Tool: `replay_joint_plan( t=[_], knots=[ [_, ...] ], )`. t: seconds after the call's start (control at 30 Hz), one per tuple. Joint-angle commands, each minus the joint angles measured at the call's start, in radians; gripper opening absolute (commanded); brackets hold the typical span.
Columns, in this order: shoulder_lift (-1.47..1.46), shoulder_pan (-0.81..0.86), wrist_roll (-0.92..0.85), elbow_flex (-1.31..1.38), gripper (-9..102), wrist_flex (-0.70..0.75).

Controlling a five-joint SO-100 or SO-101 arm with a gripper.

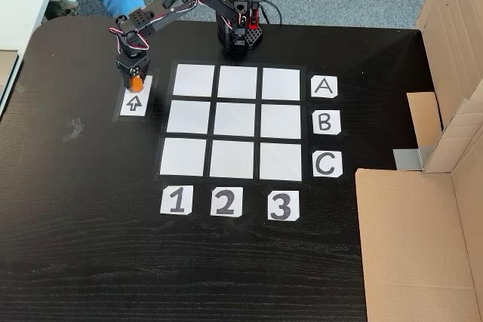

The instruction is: Pick up the round, orange token and place it in the grid on square B2.

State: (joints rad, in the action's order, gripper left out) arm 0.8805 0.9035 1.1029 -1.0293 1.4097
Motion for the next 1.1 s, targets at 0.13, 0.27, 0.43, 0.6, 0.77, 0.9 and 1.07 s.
replay_joint_plan(
  t=[0.13, 0.27, 0.43, 0.6, 0.77, 0.9, 1.07],
  knots=[
    [0.014, -0.002, 0.008, 0.023, -1, 0.0],
    [0.081, 0.006, 0.003, 0.018, -1, 0.012],
    [0.264, -0.02, -0.009, -0.067, -1, 0.014],
    [0.482, -0.078, -0.009, -0.166, -1, 0.017],
    [0.692, -0.146, -0.017, -0.281, -1, 0.026],
    [0.864, -0.239, -0.029, -0.417, -1, 0.037],
    [1.008, -0.4, -0.028, -0.526, -1, 0.109]
  ],
)
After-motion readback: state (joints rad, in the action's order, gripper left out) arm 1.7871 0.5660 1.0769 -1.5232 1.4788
